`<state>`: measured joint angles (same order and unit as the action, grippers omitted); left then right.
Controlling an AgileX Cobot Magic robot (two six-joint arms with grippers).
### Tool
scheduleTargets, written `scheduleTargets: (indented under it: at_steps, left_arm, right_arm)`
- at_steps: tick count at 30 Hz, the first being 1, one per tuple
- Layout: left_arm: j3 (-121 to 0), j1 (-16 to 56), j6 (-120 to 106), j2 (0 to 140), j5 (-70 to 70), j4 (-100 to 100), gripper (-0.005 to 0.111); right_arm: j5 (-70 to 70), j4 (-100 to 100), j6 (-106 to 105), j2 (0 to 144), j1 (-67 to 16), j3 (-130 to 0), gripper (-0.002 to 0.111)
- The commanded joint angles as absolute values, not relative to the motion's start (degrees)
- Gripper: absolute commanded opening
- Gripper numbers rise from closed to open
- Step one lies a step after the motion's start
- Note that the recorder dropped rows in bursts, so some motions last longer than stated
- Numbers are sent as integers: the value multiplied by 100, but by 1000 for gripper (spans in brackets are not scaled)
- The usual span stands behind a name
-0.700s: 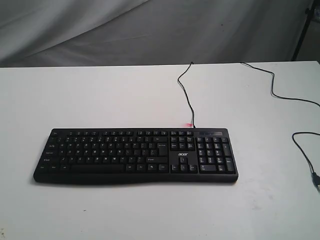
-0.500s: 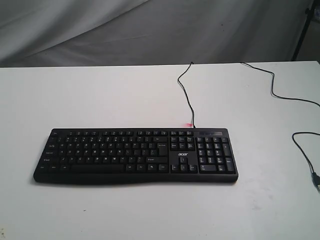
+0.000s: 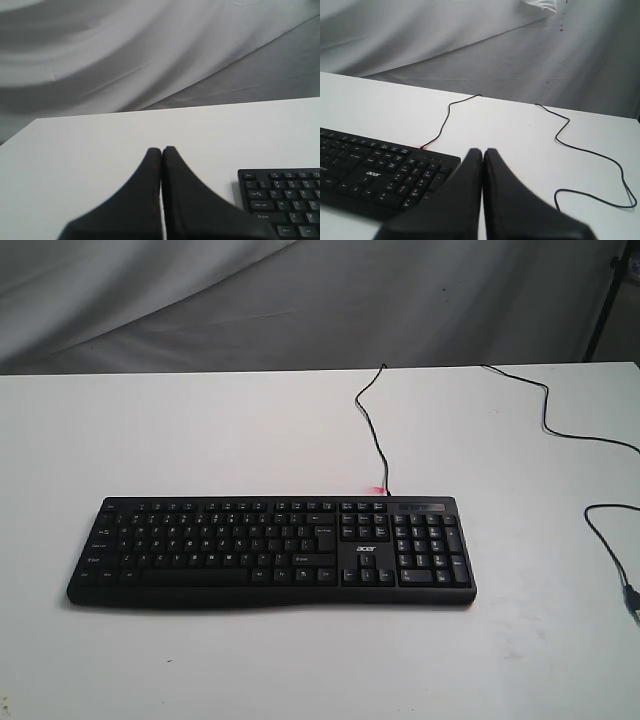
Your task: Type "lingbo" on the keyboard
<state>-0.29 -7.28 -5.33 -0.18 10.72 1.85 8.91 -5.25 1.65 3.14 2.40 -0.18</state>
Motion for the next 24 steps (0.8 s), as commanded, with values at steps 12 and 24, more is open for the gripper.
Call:
scheduleTargets:
  at_steps: [12,24]
  left_arm:
    - [0,-707,-518,0,1048,182,1]
    - [0,-707,-518,0,1048,182,1]
  right_arm:
    - [1021,105,196,293,284,0,0]
    - [2448,337,181,366,284,-2092,0]
